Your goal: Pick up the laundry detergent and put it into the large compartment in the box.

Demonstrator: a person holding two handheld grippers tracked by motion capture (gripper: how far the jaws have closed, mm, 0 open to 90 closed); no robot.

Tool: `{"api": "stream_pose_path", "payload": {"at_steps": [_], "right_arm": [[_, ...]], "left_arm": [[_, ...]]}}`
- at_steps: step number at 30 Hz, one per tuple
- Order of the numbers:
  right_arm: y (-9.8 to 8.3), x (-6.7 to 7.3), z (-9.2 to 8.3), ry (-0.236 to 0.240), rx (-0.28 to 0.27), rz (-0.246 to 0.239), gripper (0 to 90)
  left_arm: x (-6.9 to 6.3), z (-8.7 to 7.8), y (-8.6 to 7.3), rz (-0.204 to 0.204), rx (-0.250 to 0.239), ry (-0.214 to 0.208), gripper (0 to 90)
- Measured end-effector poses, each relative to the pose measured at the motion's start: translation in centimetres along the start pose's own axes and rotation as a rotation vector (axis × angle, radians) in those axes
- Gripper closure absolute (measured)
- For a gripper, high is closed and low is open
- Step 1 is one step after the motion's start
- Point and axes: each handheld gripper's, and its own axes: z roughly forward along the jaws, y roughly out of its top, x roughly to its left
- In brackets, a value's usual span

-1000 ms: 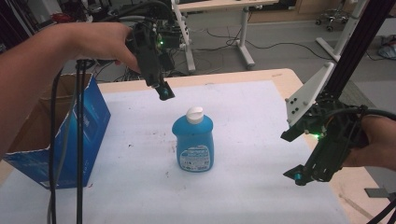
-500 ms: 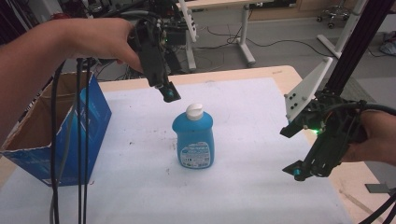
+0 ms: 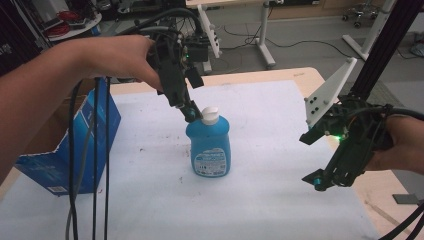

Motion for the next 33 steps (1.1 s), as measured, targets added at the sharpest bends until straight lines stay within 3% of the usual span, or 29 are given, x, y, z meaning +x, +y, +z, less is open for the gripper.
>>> {"api": "stream_pose_path", "payload": {"at_steps": [33], "right_arm": [[0.0, -0.4, 0.5, 0.009, -0.008, -0.002, 11.7]], "left_arm": [[0.0, 4.8, 0.6, 0.021, 0.02, -0.038, 1.8]]}}
